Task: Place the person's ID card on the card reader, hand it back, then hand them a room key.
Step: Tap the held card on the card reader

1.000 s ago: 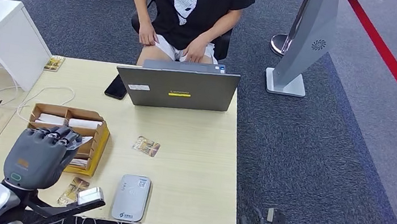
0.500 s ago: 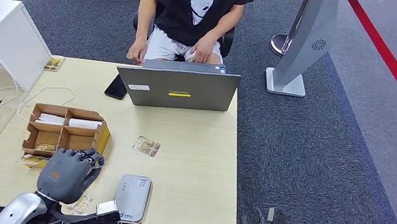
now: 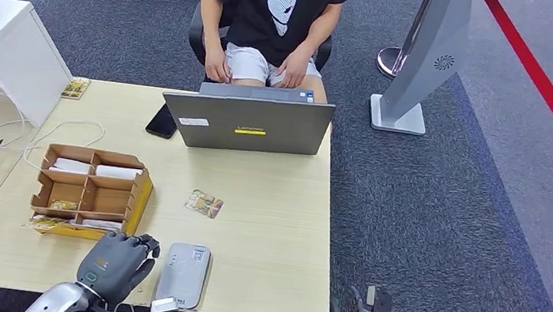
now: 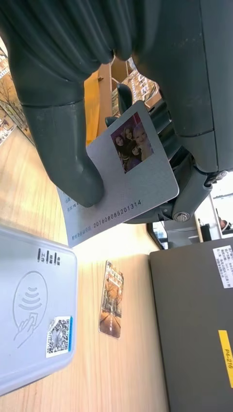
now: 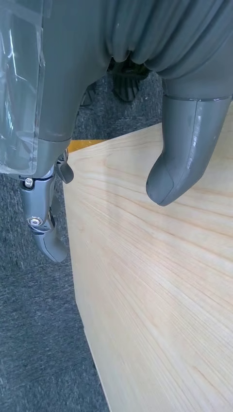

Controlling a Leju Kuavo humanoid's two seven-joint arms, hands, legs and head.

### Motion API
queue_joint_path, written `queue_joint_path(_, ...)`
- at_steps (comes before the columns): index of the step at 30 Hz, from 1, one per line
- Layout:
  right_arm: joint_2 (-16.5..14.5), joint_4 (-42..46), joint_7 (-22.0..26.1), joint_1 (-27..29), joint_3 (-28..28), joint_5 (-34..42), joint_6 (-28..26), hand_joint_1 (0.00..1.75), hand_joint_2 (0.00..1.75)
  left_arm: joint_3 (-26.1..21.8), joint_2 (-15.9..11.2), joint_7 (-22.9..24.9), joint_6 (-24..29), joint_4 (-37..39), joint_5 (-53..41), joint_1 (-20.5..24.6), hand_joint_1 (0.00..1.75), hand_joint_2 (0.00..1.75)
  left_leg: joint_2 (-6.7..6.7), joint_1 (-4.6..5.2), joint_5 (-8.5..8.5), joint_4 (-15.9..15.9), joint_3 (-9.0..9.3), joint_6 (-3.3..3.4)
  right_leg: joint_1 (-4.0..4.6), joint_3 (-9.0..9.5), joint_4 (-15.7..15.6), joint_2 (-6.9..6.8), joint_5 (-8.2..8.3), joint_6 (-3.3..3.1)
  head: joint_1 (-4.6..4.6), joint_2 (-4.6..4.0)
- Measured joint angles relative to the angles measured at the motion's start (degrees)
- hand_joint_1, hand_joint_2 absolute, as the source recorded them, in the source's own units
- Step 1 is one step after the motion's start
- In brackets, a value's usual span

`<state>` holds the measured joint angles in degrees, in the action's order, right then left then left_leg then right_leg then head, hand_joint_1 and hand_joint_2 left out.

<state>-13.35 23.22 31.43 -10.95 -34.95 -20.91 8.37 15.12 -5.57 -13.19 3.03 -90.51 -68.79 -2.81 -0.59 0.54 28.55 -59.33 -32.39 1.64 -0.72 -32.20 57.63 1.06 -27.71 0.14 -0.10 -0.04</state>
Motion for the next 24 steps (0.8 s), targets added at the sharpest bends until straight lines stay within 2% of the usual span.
queue_joint_path(24, 0.0, 0.0, -0.1, 0.0, 1.2, 0.2, -0.1, 0.0, 1.75, 0.1, -0.9, 1.6, 0.0, 0.3, -1.6, 0.9, 1.75, 1.75, 0.0, 0.0, 0.0, 0.0, 0.0, 0.0, 0.0, 0.0, 0.0, 0.0, 0.0, 0.0, 0.0, 0.0)
